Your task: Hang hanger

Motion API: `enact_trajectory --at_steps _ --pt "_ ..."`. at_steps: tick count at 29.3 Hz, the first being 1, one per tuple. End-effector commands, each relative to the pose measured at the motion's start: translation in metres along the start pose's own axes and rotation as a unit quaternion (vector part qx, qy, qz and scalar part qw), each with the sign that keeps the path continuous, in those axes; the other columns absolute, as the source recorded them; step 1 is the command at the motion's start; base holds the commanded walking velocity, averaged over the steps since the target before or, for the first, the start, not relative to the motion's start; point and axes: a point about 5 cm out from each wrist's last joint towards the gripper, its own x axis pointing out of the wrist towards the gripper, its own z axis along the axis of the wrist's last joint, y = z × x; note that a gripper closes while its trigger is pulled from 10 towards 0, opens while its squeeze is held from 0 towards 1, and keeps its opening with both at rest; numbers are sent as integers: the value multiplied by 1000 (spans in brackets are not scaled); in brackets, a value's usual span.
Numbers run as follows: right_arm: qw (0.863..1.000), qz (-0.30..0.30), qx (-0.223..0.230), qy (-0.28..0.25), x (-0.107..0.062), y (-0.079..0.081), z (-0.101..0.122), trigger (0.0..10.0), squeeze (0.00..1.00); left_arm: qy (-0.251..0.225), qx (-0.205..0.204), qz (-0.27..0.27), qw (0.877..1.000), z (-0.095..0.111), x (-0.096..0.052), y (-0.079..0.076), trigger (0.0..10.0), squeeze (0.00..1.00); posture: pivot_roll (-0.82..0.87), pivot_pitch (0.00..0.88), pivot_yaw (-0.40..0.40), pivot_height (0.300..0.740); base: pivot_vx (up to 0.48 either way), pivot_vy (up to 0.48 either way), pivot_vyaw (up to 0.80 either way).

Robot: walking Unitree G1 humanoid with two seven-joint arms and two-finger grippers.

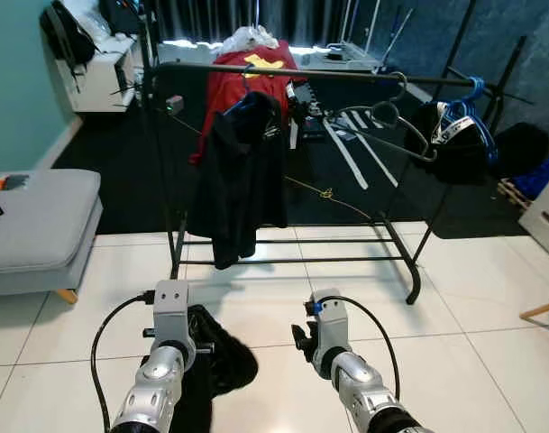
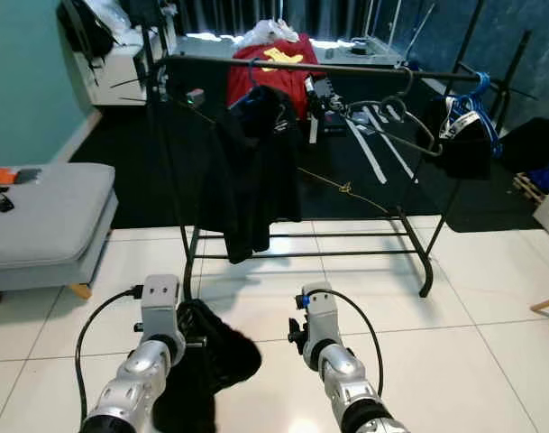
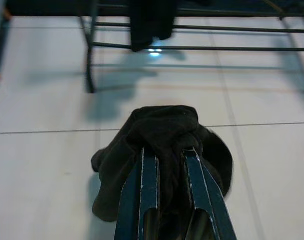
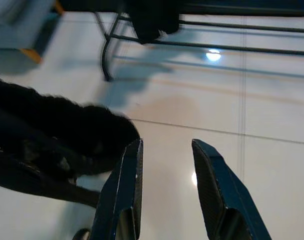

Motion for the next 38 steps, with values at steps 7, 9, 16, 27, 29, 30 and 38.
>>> enact_trajectory --at_steps 7,9,16,27,29,30,38 --pt "1000 -4 3 4 -1 -1 -3 10000 0 -16 7 -10 1000 9 1 -4 10000 0 43 17 -43 740 0 -447 0" --pt "1000 -5 3 5 -1 -2 -3 10000 0 -15 6 -11 1000 8 1 -4 10000 0 42 16 -41 740 0 -446 0" --pt "1000 -7 5 7 -2 -2 -6 10000 0 -11 18 -21 1000 6 0 -6 10000 0 42 17 -38 740 0 -319 0" --pt "1000 -10 9 8 -5 -1 -12 10000 0 14 38 -48 998 -4 -2 -11 10000 0 30 19 -23 740 0 339 0" --pt "1000 -11 9 9 -5 -2 -12 10000 0 12 43 -47 998 -4 -2 -11 10000 0 30 19 -23 740 0 469 0" --pt "1000 -11 9 9 -5 -2 -12 10000 0 12 43 -47 998 -4 -2 -11 10000 0 30 19 -23 740 0 469 0" --pt "1000 -15 11 8 -6 -2 -14 10000 0 -16 32 -51 998 2 -2 -15 10000 0 25 23 -16 740 0 0 0"
